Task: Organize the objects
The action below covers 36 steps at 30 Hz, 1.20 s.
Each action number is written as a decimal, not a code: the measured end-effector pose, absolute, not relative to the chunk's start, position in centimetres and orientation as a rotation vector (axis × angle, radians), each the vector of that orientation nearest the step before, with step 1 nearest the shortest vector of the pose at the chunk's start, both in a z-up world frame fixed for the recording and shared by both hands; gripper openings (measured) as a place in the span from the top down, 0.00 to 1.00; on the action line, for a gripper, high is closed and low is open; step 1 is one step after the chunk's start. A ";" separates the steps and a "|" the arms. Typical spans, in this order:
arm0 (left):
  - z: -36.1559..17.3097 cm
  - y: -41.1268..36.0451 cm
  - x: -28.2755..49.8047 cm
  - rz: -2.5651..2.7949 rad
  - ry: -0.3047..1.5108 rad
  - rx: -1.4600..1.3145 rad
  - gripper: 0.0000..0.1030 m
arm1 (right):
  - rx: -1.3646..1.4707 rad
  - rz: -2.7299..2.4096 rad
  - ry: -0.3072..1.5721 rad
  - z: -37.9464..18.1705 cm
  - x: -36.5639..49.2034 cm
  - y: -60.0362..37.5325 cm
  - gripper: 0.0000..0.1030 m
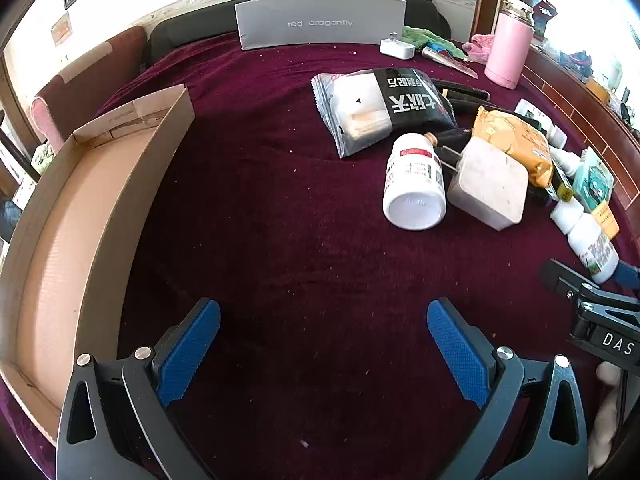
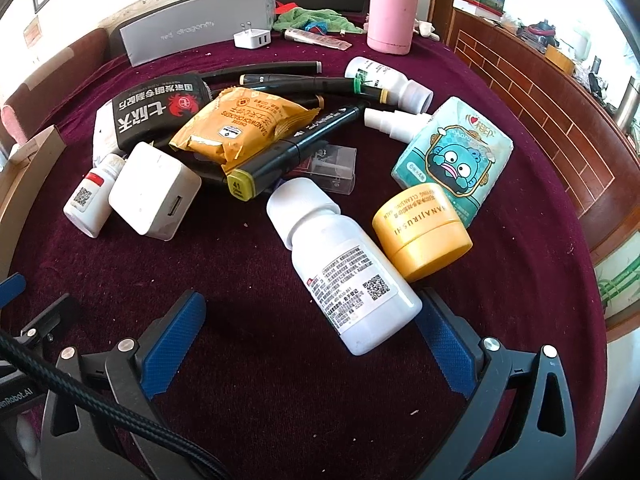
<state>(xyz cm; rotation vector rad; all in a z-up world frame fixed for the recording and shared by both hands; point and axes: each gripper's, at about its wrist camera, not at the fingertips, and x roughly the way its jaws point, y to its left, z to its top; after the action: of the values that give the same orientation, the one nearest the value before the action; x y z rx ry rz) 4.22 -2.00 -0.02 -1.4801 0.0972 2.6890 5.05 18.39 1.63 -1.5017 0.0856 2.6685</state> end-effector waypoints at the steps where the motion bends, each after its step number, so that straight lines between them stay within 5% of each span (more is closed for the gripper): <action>1: 0.0 -1.9 4.1 2.690 0.095 -1.482 0.01 | -1.508 2.643 0.104 1.7 4.8 18.4 0.00; 19: 0.5 -1.6 4.1 2.578 0.132 -1.466 0.02 | -1.462 2.574 0.159 2.8 5.5 18.9 0.02; 26: 5.4 -2.0 4.9 2.573 0.129 -1.202 0.02 | -1.091 2.718 0.222 7.0 9.5 21.7 0.02; 29: 6.0 -0.3 4.9 2.540 0.214 -1.131 0.03 | -1.192 2.700 0.352 5.7 8.4 23.3 0.02; 34: 5.2 1.0 2.6 2.564 0.285 -1.166 0.12 | -1.239 2.681 0.501 4.6 8.6 25.4 0.02; 35: 4.7 0.8 1.7 2.552 0.259 -1.189 0.18 | -1.234 2.684 0.502 4.6 8.6 25.6 0.02; 36: 4.2 0.6 1.2 2.533 0.241 -1.213 0.37 | -1.226 2.687 0.499 4.7 8.9 25.8 0.02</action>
<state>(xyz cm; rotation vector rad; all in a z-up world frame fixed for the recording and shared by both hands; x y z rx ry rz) 1.16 0.59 4.21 -1.2131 0.2414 2.5327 8.89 25.77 4.68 -1.2257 0.4991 2.6867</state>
